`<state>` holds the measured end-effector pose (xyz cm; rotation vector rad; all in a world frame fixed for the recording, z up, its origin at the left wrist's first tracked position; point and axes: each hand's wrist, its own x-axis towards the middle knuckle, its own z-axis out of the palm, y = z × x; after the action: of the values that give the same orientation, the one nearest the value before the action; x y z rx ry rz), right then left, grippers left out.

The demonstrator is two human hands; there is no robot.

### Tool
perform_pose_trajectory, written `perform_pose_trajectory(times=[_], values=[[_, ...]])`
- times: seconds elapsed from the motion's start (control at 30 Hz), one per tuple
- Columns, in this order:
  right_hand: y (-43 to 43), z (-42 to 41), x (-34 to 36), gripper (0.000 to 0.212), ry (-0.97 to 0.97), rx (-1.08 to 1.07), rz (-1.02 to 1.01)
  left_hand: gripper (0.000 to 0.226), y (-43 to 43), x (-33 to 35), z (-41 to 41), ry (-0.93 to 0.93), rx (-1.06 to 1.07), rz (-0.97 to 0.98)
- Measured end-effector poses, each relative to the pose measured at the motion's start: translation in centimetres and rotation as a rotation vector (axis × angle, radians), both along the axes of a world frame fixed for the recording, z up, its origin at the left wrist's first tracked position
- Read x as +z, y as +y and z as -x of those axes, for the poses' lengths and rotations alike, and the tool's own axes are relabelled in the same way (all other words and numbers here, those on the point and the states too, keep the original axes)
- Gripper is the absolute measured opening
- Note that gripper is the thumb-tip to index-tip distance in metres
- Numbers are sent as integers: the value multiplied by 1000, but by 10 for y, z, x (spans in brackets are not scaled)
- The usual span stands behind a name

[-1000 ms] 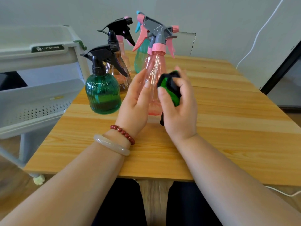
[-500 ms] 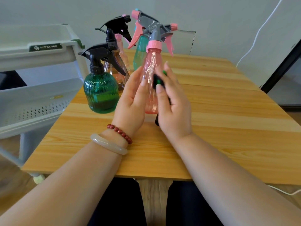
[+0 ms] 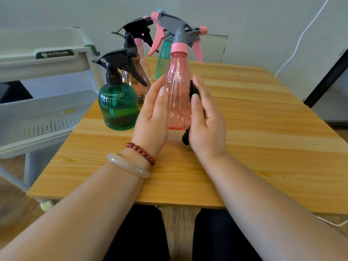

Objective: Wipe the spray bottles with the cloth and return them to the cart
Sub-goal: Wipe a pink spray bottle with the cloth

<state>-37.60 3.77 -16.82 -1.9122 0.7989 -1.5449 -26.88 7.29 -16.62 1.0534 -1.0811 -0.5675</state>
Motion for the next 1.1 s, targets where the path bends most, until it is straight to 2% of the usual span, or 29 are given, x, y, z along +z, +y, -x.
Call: perform_pose_trajectory(times=[0.07,0.13,0.17,0.3,0.4,0.47,0.57,0.67,0.77,0.83,0.87,0.97,1.0,1.03,1.1], values=[[3,0,-4,37,146,13,279,47,-2,-1,-1,-36,-20,11],[-1,-1,-4,37,185,46,356,49,-2,-2,-4,-26,-45,5],[-1,-2,-3,36,150,39,300,50,-2,-4,-5,-7,-46,3],[-2,-2,3,41,-128,76,-224,45,-2,-3,-2,32,8,9],[-4,0,1,39,-148,66,-272,38,-3,-2,1,-50,3,13],[-5,1,2,37,-146,31,-259,38,-3,-2,1,-126,31,-14],[-6,2,2,37,-144,18,-220,44,-2,-1,1,-144,-13,-18],[-4,1,0,39,-104,37,-130,60,0,1,6,-143,-81,9],[0,1,0,37,67,12,232,51,0,2,3,-35,-81,16],[0,1,0,36,101,25,328,47,2,2,2,1,-90,30],[-1,0,-1,36,59,20,273,49,3,2,2,0,-93,39],[-5,0,3,37,-191,84,-188,63,5,3,5,-17,-69,21],[-4,1,3,37,-208,81,-220,67,4,2,6,-22,-67,4],[-3,2,4,36,-168,60,-146,69,3,2,6,-27,-66,-11],[1,4,0,36,2,28,133,69,1,1,4,-37,-74,-29]])
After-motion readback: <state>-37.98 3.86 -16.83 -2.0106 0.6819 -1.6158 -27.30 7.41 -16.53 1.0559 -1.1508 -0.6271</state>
